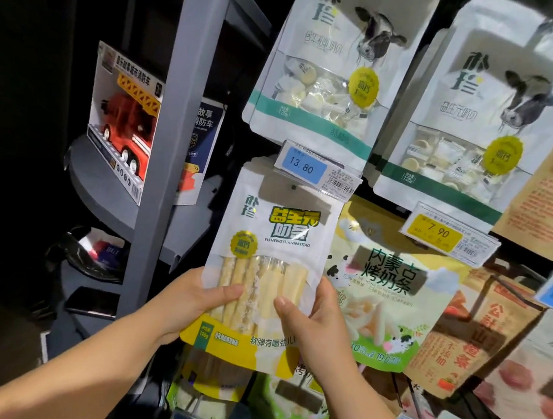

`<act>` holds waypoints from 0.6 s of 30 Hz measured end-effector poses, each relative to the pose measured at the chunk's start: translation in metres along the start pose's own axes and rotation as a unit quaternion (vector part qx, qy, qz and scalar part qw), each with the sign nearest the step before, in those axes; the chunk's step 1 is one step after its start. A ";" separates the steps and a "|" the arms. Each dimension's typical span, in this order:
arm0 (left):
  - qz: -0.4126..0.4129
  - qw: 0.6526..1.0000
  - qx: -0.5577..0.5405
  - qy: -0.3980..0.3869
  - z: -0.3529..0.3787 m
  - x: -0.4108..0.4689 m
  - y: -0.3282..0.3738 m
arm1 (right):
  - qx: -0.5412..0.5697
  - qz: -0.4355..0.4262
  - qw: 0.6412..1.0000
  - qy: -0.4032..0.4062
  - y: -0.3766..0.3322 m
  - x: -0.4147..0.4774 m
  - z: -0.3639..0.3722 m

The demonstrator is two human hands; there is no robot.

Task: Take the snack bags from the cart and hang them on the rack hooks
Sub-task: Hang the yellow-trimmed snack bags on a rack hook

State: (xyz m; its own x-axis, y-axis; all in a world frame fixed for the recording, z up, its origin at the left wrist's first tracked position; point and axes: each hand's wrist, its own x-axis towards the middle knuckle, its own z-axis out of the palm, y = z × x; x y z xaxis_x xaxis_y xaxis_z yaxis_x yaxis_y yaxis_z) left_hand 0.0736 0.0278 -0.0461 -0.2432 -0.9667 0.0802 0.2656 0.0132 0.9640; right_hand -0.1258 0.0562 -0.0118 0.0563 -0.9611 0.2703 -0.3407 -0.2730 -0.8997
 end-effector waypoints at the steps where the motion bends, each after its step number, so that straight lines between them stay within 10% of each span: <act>1: -0.001 1.000 0.002 -0.002 0.000 0.002 0.000 | -0.002 0.002 1.000 0.002 0.001 0.002 0.001; 18: -0.030 0.994 0.062 0.089 -0.006 0.053 -0.013 | -0.160 0.078 0.982 0.069 0.012 0.041 0.016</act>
State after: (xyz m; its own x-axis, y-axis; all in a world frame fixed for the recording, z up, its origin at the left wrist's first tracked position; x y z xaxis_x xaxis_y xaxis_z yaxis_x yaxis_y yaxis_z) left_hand 0.0629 -0.0255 -0.0561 -0.0841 -0.9964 -0.0130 0.1366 -0.0244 0.9903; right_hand -0.1125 0.0124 -0.0169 -0.1391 -0.9695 0.2018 -0.6145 -0.0753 -0.7854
